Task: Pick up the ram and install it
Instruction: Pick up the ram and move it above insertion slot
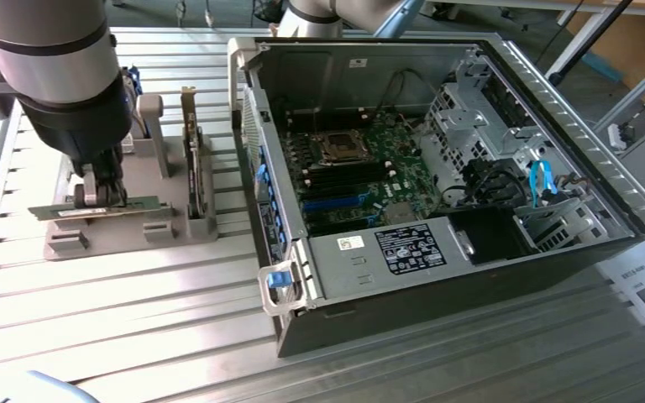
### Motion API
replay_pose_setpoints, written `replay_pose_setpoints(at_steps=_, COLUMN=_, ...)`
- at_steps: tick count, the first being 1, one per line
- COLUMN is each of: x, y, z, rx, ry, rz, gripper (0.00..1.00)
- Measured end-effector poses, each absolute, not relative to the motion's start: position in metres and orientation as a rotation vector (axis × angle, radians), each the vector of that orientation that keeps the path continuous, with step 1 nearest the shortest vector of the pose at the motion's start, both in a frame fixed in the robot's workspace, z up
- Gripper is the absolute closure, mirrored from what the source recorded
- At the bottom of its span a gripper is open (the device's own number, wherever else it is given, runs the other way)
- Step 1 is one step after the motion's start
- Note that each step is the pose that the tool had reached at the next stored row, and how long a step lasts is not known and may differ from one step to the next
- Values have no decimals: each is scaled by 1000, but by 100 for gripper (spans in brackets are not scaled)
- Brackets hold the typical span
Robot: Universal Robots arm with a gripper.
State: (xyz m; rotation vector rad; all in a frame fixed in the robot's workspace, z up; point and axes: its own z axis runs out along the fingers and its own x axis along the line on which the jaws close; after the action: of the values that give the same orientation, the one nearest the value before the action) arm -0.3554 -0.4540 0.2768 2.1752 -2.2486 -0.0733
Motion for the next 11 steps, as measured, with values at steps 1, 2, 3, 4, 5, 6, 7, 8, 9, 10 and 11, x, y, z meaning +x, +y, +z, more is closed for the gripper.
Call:
replay_pose_setpoints(at_steps=1, x=-355, y=-454, z=279, rx=2175, ry=-2249, rz=-73, gripper=88)
replay_pose_setpoints(at_steps=2, x=-355, y=-454, z=281, rx=2175, ry=-2249, rz=-73, gripper=88)
replay_pose_setpoints(at_steps=3, x=-355, y=-454, z=282, rx=2175, ry=-2249, rz=-73, gripper=88)
replay_pose_setpoints(at_steps=4, x=-355, y=-454, z=284, rx=2175, ry=-2249, rz=-73, gripper=88)
replay_pose_setpoints(at_steps=5, x=-355, y=-454, z=286, rx=2175, ry=-2249, rz=-73, gripper=88)
replay_pose_setpoints(at_steps=6, x=-355, y=-454, z=288, rx=2175, ry=-2249, rz=-73, gripper=88)
replay_pose_setpoints(at_steps=7, x=-355, y=-454, z=289, rx=2175, ry=-2249, rz=-73, gripper=88)
replay_pose_setpoints(at_steps=8, x=-355, y=-454, z=291, rx=2175, ry=-2249, rz=-73, gripper=88)
replay_pose_setpoints(at_steps=9, x=-355, y=-454, z=293, rx=2175, ry=-2249, rz=-73, gripper=88)
replay_pose_setpoints(at_steps=10, x=-355, y=-454, z=295, rx=2175, ry=-2249, rz=-73, gripper=88)
replay_pose_setpoints(at_steps=11, x=-355, y=-454, z=297, rx=2175, ry=-2249, rz=-73, gripper=88)
